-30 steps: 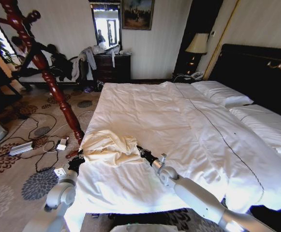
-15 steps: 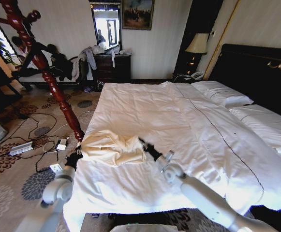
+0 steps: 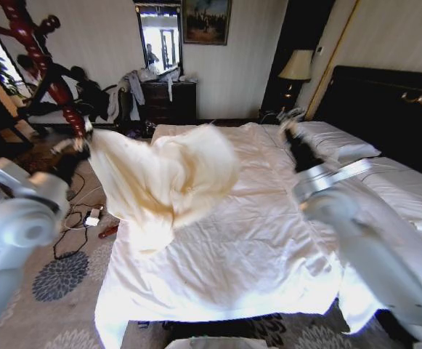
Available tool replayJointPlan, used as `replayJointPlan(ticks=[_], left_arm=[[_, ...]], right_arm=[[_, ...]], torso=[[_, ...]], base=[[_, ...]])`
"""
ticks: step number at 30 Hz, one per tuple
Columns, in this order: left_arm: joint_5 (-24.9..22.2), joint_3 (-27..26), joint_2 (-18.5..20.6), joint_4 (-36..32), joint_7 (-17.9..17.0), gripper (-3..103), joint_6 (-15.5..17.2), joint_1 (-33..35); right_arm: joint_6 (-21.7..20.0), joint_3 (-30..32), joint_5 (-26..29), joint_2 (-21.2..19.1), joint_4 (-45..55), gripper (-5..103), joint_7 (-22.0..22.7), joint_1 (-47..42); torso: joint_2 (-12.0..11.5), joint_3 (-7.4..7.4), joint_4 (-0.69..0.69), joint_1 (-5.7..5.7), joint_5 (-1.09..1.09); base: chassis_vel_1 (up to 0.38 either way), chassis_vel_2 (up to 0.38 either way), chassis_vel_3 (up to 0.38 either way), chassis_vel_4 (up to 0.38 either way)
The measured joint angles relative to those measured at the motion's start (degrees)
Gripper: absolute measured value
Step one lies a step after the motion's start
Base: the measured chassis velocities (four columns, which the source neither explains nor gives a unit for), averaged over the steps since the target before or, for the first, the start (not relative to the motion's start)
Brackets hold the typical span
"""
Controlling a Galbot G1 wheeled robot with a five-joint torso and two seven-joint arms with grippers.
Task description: Pick up the clothes from the bed and hang them on the clothes hanger.
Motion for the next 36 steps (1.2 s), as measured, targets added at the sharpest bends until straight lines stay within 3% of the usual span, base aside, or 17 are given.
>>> replayJointPlan(ticks=[4, 8, 11, 13, 15, 19, 22, 23, 25, 26, 27, 30, 32, 35, 36], left_arm=[[-2.11, -0.32, 1.10, -0.56, -0.54, 0, 0.34, 0.43], [0.30, 2.33, -1.42, -0.30, -0.94, 0, 0.75, 3.81], [9.69, 5.45, -7.02, 2.39, -0.93, 0, 1.10, 12.25], [11.61, 5.66, -7.92, 3.05, -0.92, 0, 1.14, 13.69], [17.04, 6.15, -10.91, 5.03, -1.07, 0, 1.69, 18.48], [20.70, 6.19, -13.62, 5.40, -1.33, 0, 2.65, 22.60], [27.03, 6.37, -16.24, 5.39, -2.32, 0, 4.81, 26.16], [27.03, 6.37, -16.24, 5.39, -2.32, 0, 4.81, 26.16], [28.94, 6.57, -17.31, 5.39, -3.05, 0, 6.00, 27.00], [30.82, 6.72, -18.70, 5.34, -3.83, 0, 7.19, 27.65], [30.82, 6.72, -18.70, 5.34, -3.83, 0, 7.19, 27.65], [33.08, 6.84, -21.05, 4.72, -4.45, 0, 8.99, 28.34], [33.64, 6.84, -21.43, 4.71, -4.47, 0, 9.18, 28.42], [35.78, 7.02, -23.93, 5.36, -4.05, 0, 8.57, 28.10], [35.78, 7.02, -23.93, 5.36, -4.05, 0, 8.57, 28.10]], right_arm=[[-0.10, 1.45, 0.03, -2.89, 2.14, 0, 0.51, -3.21], [-0.22, 1.21, -4.00, -2.55, 2.03, 0, 1.30, -10.27], [-1.78, -1.53, -12.45, 0.61, -0.66, 0, 4.37, -20.25], [-2.07, -2.16, -13.76, 1.09, -1.30, 0, 4.80, -21.70], [-2.60, -5.53, -18.90, 3.78, -4.33, 0, 5.80, -25.97], [-3.60, -10.35, -23.20, 6.45, -6.95, 0, 7.44, -27.51], [-8.92, -18.58, -28.15, 8.85, -9.23, -3, 11.98, -25.15], [-8.92, -18.58, -28.15, 8.85, -9.23, -3, 11.98, -25.15], [-10.60, -22.22, -29.71, 9.29, -10.57, 2, 12.83, -23.19], [-12.49, -26.95, -31.67, 9.69, -12.69, 13, 12.90, -20.33], [-12.49, -26.95, -31.67, 9.69, -12.69, 13, 12.90, -20.33], [-15.59, -35.23, -33.83, 10.36, -15.77, 29, 9.82, -15.04], [-15.63, -36.26, -34.24, 10.59, -16.02, 29, 9.42, -14.39], [-12.97, -43.23, -38.21, 12.87, -16.88, 45, 6.65, -10.09], [-12.97, -43.23, -38.21, 12.87, -16.88, 45, 6.65, -10.09]], torso=[[0.00, 0.00, 0.01, 0.00, -0.01], [0.00, 0.00, -0.01, 0.00, 0.00], [0.00, 0.00, 0.02, 0.01, -0.02], [0.00, 0.00, 0.01, 0.00, -0.01], [0.00, 0.00, 0.01, 0.00, -0.03], [0.00, 0.00, 0.00, 0.00, 0.01], [0.00, 0.00, 0.00, -0.01, -0.01], [0.00, 0.00, 0.00, -0.01, -0.01], [0.00, 0.00, 0.02, -0.01, -0.02], [0.00, 0.00, 0.01, -0.01, -0.01], [0.00, 0.00, 0.01, -0.01, -0.01], [0.00, 0.00, 0.00, -0.01, -0.01], [0.00, 0.00, 0.00, -0.01, -0.02], [0.00, 0.01, 0.01, -0.01, -0.04], [0.00, 0.01, 0.01, -0.01, -0.04]], base=[[0.000, 0.000, 0.000, 0.000], [0.000, 0.000, 0.000, 0.000], [0.000, 0.000, 0.000, 0.000], [0.000, 0.000, 0.000, 0.000], [0.000, 0.000, 0.000, 0.000], [0.000, 0.000, 0.000, 0.000], [0.000, 0.000, 0.000, 0.000], [0.000, 0.000, 0.000, 0.000], [0.000, 0.000, 0.000, 0.000], [0.000, 0.000, 0.000, 0.000], [0.000, 0.000, 0.000, 0.000], [0.000, 0.000, 0.000, 0.000], [0.000, 0.000, 0.000, 0.000], [0.000, 0.000, 0.000, 0.000], [0.000, 0.000, 0.000, 0.000]])
